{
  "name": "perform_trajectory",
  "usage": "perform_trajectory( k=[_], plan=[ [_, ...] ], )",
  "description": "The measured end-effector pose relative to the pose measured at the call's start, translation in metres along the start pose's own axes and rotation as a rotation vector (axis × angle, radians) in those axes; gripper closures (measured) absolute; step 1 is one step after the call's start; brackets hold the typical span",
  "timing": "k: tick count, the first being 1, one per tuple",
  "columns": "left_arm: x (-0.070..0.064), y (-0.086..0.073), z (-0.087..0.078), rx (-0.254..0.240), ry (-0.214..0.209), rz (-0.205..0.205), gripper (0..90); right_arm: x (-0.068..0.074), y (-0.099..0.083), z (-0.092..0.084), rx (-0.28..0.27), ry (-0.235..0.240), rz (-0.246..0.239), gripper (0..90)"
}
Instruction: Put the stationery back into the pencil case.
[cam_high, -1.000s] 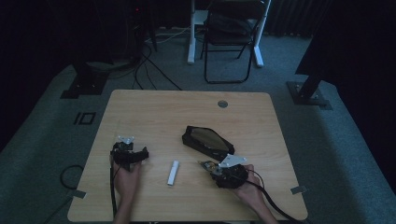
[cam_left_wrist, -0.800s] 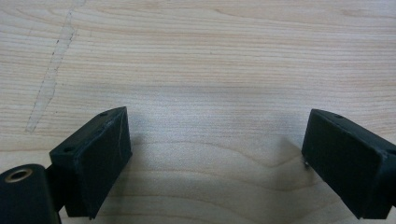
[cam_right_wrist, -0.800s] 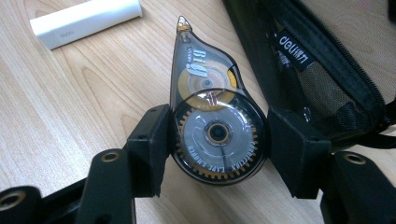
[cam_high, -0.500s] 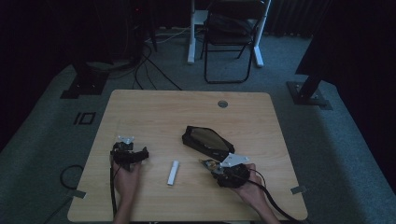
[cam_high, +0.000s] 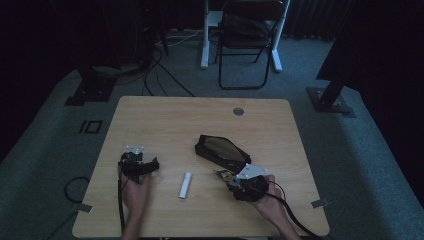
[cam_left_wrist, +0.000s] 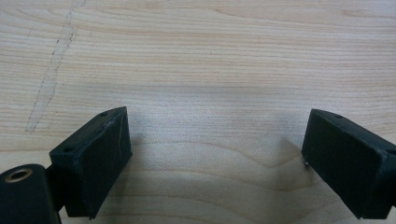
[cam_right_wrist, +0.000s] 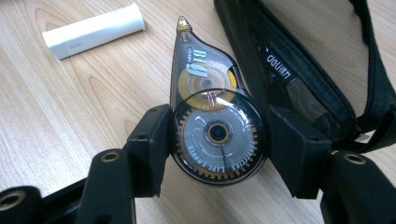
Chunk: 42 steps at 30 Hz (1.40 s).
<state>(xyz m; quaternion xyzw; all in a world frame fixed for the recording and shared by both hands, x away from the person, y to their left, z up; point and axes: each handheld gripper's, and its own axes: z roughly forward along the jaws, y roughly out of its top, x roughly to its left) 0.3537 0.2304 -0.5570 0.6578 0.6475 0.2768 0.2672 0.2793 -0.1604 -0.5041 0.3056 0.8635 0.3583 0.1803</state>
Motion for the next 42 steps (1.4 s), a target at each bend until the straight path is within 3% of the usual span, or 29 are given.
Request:
perform_trajectory(
  k=[42],
  plan=[
    [0.000,0.000,0.000,0.000,0.000,0.000,8.3,-0.009,0.020,-0.022,-0.039,-0.025,-0.036,41.7]
  ],
)
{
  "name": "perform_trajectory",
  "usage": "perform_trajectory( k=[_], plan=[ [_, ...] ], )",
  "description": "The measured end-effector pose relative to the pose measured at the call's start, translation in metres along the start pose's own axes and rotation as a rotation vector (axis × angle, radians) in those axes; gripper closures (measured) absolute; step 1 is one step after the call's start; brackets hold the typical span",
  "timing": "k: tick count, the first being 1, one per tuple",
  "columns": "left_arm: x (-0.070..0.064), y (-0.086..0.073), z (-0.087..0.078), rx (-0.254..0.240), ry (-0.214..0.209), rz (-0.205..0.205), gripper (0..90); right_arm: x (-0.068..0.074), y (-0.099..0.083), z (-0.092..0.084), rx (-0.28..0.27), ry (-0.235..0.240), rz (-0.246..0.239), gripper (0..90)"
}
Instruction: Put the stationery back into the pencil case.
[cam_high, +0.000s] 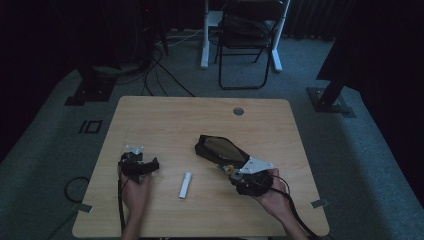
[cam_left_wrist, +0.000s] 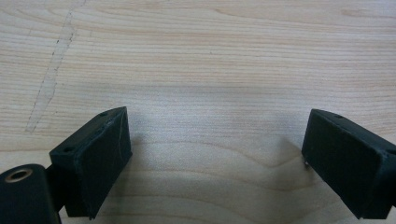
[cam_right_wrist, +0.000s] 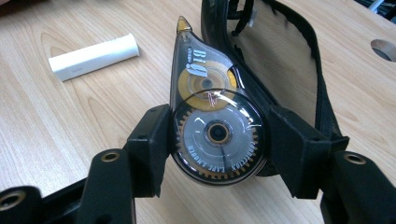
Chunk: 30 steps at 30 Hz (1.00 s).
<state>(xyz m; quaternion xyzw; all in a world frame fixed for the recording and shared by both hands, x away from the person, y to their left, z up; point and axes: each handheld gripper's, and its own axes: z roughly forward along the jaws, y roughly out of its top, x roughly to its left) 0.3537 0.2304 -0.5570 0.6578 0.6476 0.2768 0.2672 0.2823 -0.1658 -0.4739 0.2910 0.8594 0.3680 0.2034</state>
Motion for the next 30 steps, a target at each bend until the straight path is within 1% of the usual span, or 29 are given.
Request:
perform_trajectory(
  k=[13,16,26,30],
  plan=[
    [0.000,0.000,0.000,0.000,0.000,0.000,8.3,-0.006,0.005,-0.001,-0.009,-0.014,0.000,41.7],
    [0.000,0.000,0.000,0.000,0.000,0.000,8.3,-0.009,0.006,-0.002,-0.012,-0.019,0.010,41.7],
    [0.000,0.000,0.000,0.000,0.000,0.000,8.3,-0.016,0.011,-0.002,-0.021,-0.035,0.014,41.7],
    [0.000,0.000,0.000,0.000,0.000,0.000,8.3,-0.019,0.013,-0.002,-0.025,-0.040,0.023,41.7]
  ],
)
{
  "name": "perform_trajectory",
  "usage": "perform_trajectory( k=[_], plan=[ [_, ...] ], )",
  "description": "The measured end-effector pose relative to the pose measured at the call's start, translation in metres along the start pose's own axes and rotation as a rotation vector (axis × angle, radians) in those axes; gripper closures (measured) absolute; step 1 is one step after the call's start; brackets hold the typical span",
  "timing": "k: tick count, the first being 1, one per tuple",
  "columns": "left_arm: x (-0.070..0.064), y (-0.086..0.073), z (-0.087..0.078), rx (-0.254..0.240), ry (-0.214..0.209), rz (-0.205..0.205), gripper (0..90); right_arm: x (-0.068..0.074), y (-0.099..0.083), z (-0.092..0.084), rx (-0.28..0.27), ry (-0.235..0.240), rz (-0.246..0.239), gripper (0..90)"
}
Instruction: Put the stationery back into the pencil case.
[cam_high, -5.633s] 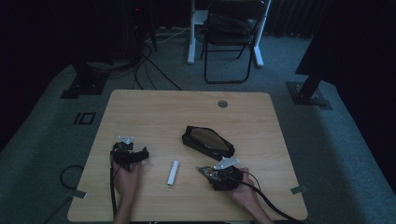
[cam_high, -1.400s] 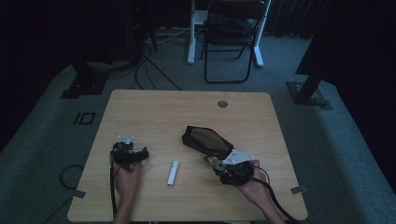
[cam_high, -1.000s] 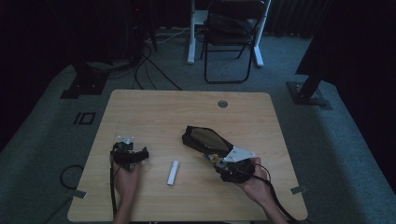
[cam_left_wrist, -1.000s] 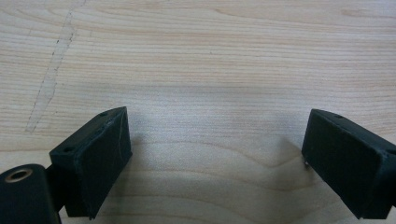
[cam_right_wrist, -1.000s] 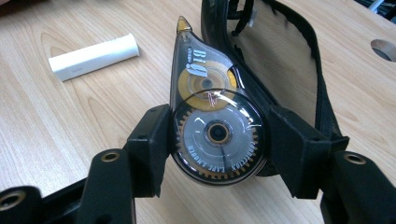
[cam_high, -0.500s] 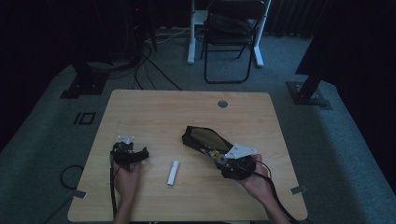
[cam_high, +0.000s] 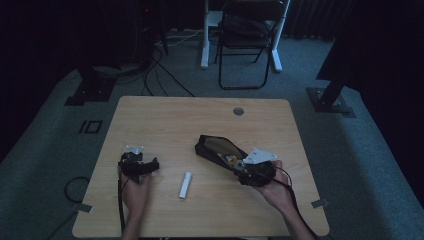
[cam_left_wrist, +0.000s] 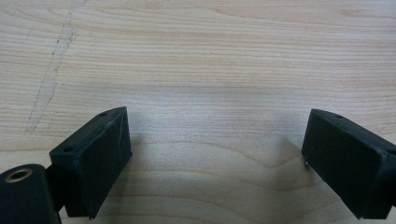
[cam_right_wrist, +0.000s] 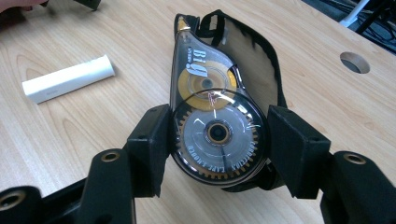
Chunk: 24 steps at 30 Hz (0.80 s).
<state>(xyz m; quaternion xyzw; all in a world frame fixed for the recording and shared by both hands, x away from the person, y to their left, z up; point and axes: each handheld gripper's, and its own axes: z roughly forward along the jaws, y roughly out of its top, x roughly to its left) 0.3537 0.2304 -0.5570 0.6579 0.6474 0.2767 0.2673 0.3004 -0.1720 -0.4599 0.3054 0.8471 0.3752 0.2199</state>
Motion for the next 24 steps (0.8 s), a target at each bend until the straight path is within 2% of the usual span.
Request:
perform_trajectory(
  k=[24],
  plan=[
    [0.0000,0.0000,0.0000,0.000,0.000,0.000,8.3,-0.0074,0.0085,0.0046,-0.012,-0.008,0.006,41.7]
  ],
)
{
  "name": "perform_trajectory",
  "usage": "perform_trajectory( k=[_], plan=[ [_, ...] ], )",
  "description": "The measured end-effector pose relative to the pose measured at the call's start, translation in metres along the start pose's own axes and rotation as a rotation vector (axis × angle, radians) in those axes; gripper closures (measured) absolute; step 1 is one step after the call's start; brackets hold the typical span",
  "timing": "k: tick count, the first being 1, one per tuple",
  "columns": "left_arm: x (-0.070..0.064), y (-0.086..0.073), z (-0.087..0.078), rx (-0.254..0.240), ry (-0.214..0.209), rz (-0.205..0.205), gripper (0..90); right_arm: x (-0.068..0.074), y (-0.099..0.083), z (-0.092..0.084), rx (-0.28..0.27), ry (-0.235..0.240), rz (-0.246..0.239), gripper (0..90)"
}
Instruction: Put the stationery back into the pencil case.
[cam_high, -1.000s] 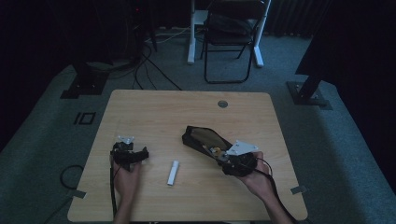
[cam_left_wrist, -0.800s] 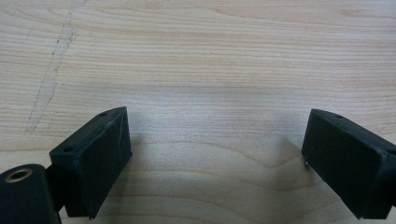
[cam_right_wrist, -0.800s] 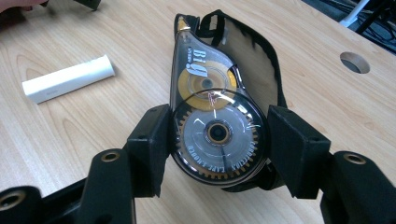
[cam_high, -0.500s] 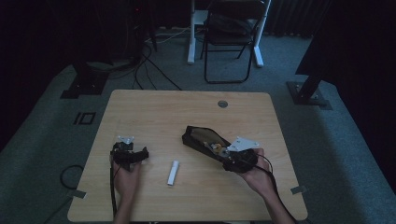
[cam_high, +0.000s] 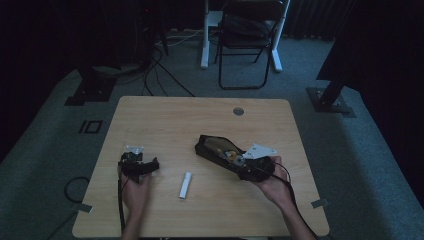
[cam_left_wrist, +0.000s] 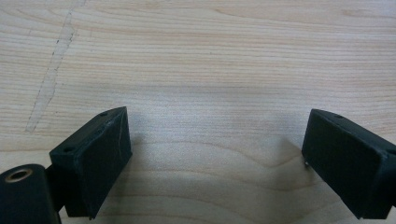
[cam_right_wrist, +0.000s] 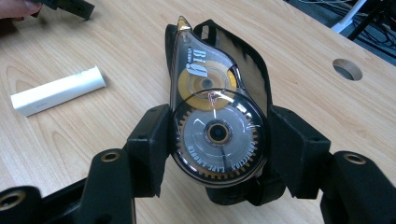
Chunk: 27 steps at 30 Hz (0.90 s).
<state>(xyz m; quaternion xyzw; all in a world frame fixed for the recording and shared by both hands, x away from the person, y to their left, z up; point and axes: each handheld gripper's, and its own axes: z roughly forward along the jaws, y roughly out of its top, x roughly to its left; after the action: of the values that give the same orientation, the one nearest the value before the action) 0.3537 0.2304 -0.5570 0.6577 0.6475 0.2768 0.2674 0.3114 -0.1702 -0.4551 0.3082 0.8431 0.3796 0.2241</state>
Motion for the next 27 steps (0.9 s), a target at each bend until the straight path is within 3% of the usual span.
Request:
perform_trajectory(
  k=[27],
  plan=[
    [0.000,0.000,0.000,0.000,0.000,0.000,8.3,-0.011,0.010,0.016,-0.004,-0.020,0.005,41.7]
  ],
)
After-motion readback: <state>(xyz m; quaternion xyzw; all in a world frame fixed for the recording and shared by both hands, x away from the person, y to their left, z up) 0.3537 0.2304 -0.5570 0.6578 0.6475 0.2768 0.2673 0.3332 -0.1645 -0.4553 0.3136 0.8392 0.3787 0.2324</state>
